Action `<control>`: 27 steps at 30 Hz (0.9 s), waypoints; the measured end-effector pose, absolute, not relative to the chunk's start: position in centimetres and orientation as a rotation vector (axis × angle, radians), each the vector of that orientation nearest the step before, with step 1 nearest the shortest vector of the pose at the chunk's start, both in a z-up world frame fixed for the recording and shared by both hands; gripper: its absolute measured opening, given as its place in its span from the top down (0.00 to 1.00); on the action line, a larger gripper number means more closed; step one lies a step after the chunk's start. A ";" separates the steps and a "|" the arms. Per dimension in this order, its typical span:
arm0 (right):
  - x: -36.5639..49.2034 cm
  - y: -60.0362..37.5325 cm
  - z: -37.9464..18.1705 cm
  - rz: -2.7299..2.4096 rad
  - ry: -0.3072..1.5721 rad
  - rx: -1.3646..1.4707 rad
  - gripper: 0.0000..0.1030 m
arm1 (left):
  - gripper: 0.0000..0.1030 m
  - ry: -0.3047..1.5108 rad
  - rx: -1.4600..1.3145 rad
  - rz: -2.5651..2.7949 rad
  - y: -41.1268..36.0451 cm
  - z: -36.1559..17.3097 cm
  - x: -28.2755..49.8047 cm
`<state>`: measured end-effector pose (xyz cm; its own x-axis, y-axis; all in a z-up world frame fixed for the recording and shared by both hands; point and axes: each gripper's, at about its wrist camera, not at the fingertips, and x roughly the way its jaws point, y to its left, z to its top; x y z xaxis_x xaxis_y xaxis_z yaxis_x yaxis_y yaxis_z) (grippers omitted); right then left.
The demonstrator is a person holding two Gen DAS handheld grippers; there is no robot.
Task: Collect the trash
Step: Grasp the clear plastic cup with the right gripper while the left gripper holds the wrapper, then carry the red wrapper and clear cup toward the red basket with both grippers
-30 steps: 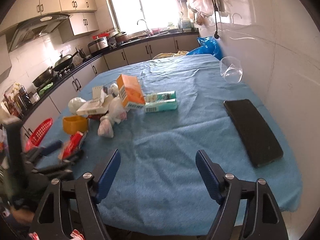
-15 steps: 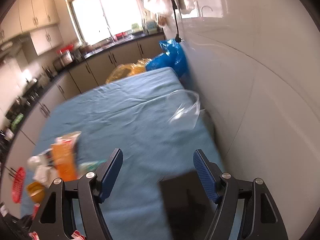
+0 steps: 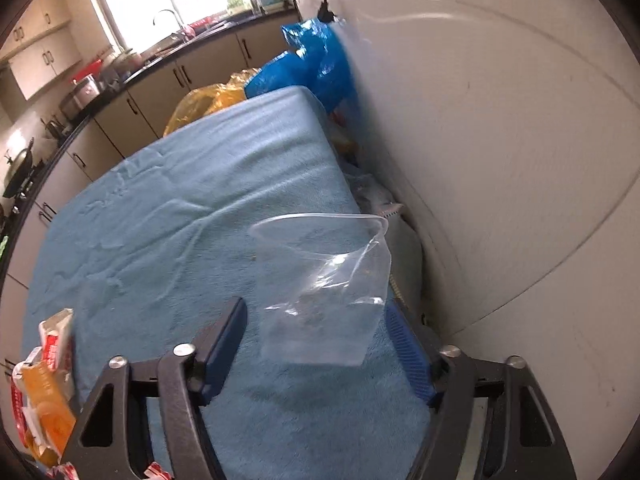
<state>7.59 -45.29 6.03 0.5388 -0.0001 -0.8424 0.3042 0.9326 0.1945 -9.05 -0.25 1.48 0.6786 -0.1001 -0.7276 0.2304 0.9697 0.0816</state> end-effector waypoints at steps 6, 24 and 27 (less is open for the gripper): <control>5.2 -43.4 7.4 -0.144 0.942 0.330 0.56 | 0.87 0.802 0.151 -0.189 0.1 1.4 -8.8; -13.9 -19.1 11.7 0.276 0.653 0.202 0.57 | 0.88 0.739 0.056 -0.151 5.0 3.2 -11.4; -15.1 -16.8 11.4 0.292 0.657 0.150 0.57 | 0.88 0.718 0.048 -0.139 5.6 3.9 -12.0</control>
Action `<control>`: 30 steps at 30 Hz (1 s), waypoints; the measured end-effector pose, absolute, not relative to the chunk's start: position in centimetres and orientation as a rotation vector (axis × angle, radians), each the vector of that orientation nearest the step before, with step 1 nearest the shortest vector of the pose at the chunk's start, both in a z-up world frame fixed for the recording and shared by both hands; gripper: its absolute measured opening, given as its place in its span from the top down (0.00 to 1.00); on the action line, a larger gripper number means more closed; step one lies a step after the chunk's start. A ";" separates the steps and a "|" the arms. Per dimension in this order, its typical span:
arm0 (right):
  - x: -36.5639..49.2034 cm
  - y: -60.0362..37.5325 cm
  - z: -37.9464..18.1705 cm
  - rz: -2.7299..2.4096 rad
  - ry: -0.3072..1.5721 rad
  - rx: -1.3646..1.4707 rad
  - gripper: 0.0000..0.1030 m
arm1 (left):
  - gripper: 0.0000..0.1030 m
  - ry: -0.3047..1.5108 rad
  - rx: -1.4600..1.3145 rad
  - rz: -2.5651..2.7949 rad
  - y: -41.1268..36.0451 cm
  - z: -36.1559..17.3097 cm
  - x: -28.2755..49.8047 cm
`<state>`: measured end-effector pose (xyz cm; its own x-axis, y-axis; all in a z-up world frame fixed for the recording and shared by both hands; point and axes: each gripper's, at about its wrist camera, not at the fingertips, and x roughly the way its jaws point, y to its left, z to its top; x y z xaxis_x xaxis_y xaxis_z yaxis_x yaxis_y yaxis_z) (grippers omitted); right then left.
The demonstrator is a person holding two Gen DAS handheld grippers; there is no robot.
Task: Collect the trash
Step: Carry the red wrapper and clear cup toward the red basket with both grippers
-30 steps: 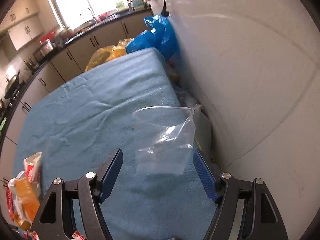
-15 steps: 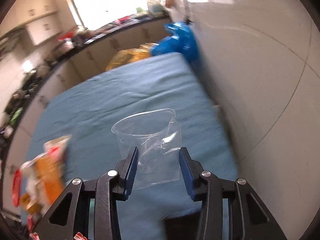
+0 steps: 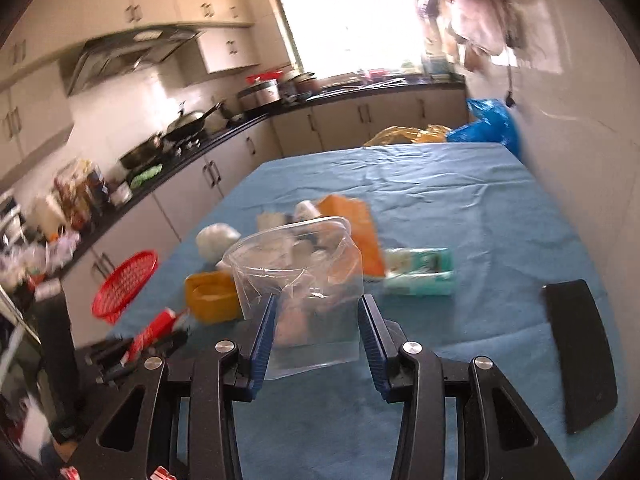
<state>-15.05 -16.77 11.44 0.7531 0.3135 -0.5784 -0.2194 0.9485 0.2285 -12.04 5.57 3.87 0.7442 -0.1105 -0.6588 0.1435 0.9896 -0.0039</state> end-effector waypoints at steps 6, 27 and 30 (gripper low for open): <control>-15.4 -14.4 11.1 0.341 0.672 0.117 0.56 | 0.88 0.687 0.027 -0.107 7.0 4.7 -12.8; -14.7 -12.6 10.6 0.373 0.711 0.083 0.56 | 0.88 0.649 0.037 -0.039 8.6 5.6 -12.8; -14.8 -12.4 10.7 0.373 0.708 0.078 0.56 | 0.88 0.640 0.039 -0.035 8.6 5.7 -13.1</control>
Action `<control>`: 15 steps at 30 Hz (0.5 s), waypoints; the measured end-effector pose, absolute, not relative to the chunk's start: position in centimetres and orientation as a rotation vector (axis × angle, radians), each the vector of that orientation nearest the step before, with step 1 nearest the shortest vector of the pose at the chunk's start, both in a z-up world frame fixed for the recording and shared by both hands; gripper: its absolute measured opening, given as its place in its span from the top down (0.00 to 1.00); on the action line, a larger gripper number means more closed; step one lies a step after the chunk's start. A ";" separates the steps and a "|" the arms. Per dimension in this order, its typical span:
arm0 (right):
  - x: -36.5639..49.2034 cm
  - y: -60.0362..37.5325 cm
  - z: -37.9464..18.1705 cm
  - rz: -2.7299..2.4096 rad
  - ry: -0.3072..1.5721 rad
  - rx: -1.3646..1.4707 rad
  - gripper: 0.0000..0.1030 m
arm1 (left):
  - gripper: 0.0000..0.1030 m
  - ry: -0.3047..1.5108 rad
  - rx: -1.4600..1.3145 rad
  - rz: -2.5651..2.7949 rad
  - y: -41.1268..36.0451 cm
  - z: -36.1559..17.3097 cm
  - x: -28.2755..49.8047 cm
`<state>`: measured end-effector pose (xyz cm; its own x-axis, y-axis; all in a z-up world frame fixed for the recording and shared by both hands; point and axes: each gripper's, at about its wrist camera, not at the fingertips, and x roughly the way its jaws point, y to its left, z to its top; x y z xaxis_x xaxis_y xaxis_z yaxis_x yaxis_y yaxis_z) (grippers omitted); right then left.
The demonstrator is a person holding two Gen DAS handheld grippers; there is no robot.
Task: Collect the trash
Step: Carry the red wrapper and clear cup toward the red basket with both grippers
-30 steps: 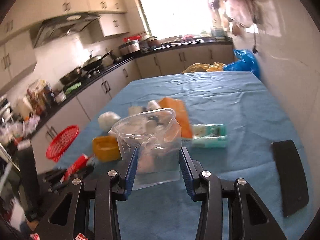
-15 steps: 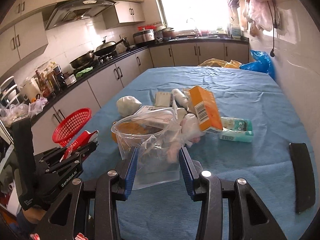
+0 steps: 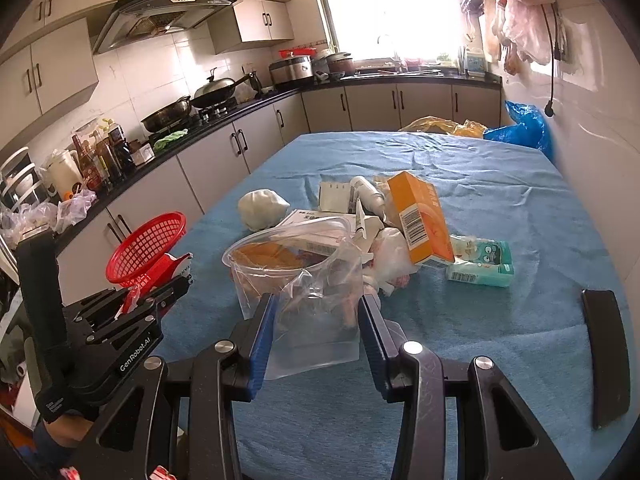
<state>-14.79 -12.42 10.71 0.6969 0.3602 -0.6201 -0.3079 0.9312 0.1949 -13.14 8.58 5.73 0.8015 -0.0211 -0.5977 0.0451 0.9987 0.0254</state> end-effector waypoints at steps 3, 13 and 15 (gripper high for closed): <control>-14.9 -12.2 11.0 0.375 0.702 0.073 0.56 | 0.88 0.634 0.036 -0.033 8.8 6.0 -13.3; -14.5 -10.7 11.8 0.392 0.697 0.050 0.56 | 0.88 0.615 0.022 -0.021 9.7 6.6 -13.4; -14.2 -10.2 11.9 0.401 0.702 0.047 0.56 | 0.88 0.612 0.014 -0.018 10.1 6.8 -13.4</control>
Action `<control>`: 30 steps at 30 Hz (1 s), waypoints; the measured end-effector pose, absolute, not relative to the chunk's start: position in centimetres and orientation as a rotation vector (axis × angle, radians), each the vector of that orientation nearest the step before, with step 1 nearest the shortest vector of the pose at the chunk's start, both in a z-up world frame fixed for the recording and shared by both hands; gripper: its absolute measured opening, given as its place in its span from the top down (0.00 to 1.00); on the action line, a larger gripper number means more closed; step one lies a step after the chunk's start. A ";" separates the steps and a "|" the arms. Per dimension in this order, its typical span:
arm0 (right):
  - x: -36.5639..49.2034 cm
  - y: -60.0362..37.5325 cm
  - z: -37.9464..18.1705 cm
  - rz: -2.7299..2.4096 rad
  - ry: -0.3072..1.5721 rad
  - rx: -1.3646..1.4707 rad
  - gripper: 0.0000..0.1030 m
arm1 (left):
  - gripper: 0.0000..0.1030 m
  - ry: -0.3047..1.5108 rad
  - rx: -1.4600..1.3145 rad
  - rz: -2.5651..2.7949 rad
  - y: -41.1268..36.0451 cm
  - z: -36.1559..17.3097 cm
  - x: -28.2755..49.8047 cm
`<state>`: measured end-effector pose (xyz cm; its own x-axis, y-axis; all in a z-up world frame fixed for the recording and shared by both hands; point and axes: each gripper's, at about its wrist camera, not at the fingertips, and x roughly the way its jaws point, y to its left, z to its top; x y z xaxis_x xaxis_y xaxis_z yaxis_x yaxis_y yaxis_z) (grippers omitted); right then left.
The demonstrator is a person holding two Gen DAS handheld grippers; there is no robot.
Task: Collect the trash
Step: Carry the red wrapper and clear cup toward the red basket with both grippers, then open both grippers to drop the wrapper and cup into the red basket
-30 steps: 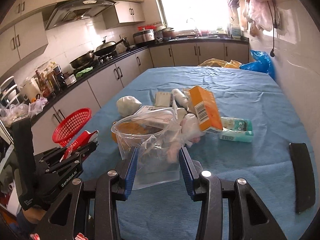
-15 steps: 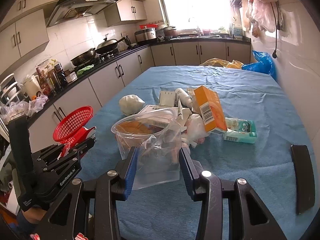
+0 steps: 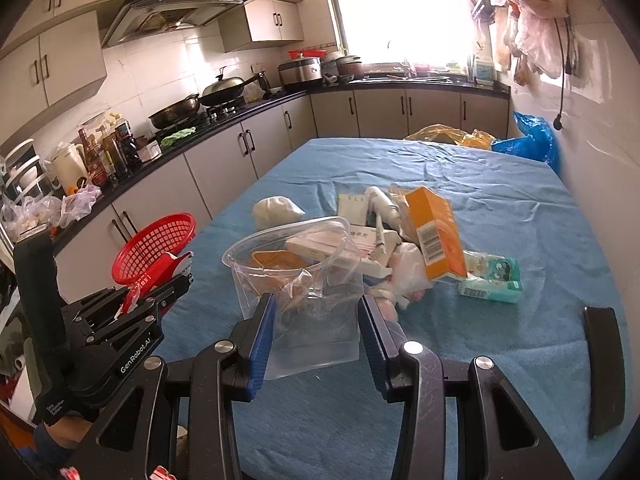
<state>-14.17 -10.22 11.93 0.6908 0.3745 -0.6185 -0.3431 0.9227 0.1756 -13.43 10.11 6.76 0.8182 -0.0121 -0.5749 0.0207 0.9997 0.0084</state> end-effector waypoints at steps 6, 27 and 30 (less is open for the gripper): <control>-12.4 -7.8 12.6 0.450 0.719 0.033 0.56 | 0.88 0.600 -0.025 0.003 12.5 7.8 -13.2; -1.3 12.1 12.4 0.647 0.825 -0.042 0.55 | 0.88 0.634 -0.251 0.298 31.9 6.4 -9.9; 0.0 14.8 11.5 0.668 0.843 -0.041 0.55 | 0.88 0.649 -0.269 0.309 33.5 5.7 -9.0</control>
